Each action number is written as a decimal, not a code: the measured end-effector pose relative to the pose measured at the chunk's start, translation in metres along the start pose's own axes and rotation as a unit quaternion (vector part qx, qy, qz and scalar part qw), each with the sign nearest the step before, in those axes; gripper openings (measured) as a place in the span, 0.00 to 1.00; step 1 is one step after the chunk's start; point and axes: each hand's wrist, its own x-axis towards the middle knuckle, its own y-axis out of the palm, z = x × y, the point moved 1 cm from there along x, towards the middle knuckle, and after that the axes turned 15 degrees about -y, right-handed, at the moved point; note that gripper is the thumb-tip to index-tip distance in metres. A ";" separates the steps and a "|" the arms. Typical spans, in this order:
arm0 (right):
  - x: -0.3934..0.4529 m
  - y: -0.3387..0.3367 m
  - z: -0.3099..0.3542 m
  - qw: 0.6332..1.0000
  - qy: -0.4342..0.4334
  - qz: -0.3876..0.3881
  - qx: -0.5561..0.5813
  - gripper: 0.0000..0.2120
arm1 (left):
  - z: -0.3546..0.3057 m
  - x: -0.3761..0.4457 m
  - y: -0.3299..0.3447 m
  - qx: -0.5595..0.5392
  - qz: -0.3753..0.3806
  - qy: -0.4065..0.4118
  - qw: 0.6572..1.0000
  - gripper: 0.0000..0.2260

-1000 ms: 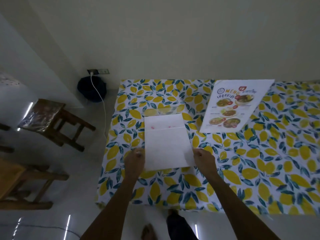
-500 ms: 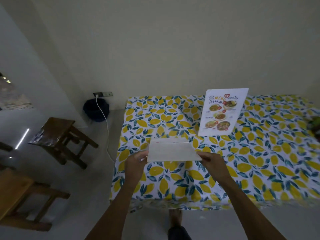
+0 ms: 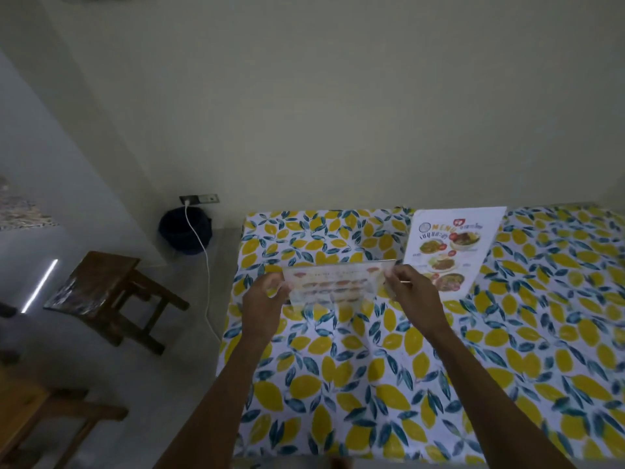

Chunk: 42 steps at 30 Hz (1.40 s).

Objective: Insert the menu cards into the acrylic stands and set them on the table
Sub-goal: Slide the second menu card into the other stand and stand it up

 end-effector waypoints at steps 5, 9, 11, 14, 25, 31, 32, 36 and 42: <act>0.037 0.038 -0.027 0.999 0.041 -0.014 0.019 0.15 | 0.031 0.043 0.035 0.073 0.045 -0.050 0.995 0.09; 0.044 0.068 -0.065 0.998 0.063 0.016 0.007 0.09 | 0.060 0.059 0.061 0.142 0.071 -0.068 0.985 0.07; 0.043 0.077 -0.084 0.996 0.075 0.043 -0.013 0.06 | 0.068 0.064 0.070 0.165 0.078 -0.090 0.979 0.04; 0.039 0.086 -0.104 0.994 0.083 0.064 -0.034 0.08 | 0.070 0.072 0.078 0.177 0.065 -0.099 0.977 0.05; 0.037 0.091 -0.119 0.993 0.072 0.081 -0.040 0.09 | 0.068 0.080 0.080 0.259 0.059 -0.099 0.959 0.08; 0.037 0.090 -0.115 0.993 0.070 0.087 -0.044 0.08 | 0.062 0.075 0.081 0.197 0.051 -0.134 0.970 0.08; 0.036 0.091 -0.115 0.993 0.069 0.088 -0.047 0.08 | 0.064 0.075 0.080 0.196 0.052 -0.134 0.970 0.10; 0.034 0.090 -0.114 0.993 0.058 0.092 -0.055 0.08 | 0.066 0.071 0.081 0.193 0.053 -0.139 0.970 0.12; 0.032 0.088 -0.114 0.988 0.053 0.125 -0.068 0.11 | 0.063 0.059 0.085 0.159 0.067 -0.176 0.969 0.18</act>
